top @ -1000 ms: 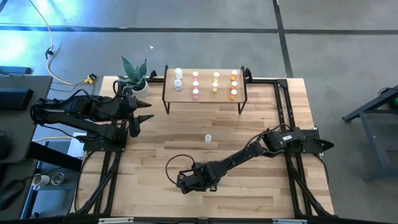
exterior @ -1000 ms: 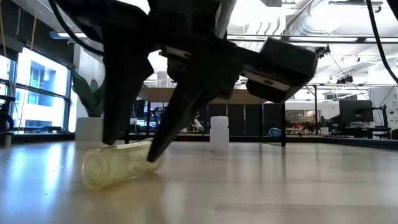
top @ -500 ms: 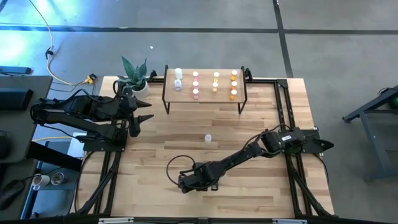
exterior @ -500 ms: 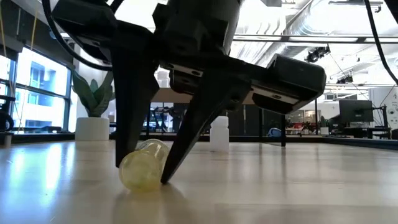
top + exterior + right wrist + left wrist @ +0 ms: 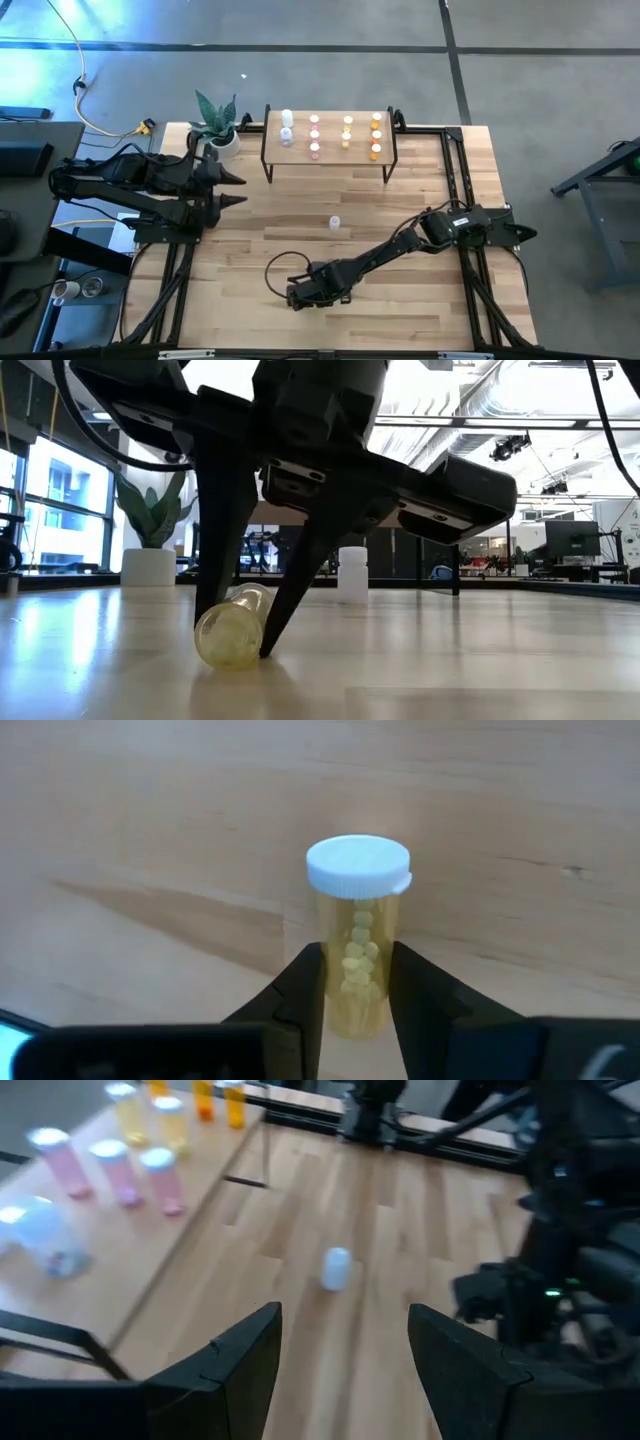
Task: Pick and place medicine bottles onto shelf by color
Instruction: Put the yellow pill bottle aligned with the other yellow pill bottles on the shelf
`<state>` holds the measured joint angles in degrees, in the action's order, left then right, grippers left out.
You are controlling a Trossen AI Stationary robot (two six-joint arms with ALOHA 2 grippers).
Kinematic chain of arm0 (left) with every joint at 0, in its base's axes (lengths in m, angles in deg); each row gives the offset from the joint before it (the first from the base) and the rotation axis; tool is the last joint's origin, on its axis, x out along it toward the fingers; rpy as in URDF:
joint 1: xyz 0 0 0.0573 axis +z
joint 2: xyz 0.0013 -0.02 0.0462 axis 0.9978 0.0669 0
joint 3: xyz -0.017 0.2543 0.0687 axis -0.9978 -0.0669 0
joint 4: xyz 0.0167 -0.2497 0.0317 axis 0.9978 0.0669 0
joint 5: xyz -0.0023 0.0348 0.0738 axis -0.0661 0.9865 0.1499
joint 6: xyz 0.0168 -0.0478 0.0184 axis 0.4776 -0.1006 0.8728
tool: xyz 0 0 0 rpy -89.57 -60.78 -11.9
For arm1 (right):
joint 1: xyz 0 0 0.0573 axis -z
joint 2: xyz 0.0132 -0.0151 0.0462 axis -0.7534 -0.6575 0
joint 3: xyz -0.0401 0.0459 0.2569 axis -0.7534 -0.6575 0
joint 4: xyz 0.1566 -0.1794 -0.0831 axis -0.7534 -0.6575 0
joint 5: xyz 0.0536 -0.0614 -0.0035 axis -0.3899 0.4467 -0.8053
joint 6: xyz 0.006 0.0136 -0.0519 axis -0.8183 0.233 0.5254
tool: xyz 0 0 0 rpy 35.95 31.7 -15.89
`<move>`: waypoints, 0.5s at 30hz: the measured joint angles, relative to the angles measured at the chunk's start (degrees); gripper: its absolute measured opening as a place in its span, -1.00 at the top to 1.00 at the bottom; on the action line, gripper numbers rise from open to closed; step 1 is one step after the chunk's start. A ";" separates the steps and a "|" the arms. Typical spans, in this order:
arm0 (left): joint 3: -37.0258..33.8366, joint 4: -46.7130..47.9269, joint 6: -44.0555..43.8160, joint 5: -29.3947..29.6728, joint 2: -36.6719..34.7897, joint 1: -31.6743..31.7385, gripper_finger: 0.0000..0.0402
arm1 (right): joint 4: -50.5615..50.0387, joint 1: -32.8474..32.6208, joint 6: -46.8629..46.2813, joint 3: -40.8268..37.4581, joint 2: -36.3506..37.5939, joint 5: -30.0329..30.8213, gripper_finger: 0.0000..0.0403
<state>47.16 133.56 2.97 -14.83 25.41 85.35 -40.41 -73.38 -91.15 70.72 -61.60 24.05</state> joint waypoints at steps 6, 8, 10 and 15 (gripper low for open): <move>0.00 0.00 -3.29 -7.86 0.00 0.00 -0.04 | 2.59 0.07 5.96 2.41 -0.11 2.00 0.59; 0.00 0.00 -3.57 -10.40 0.00 0.00 -0.04 | 1.52 0.09 8.38 4.70 -0.11 4.62 0.59; 0.00 0.00 -3.55 -12.61 0.00 0.00 -0.04 | 0.17 0.11 11.70 7.67 -0.11 6.97 0.59; 0.00 0.00 -3.39 -15.73 0.00 0.00 -0.04 | -4.41 0.12 18.75 15.52 -0.09 14.70 0.59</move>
<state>47.16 133.56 -0.42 -30.56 25.41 85.35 -44.82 -73.25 -72.40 86.24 -61.69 38.75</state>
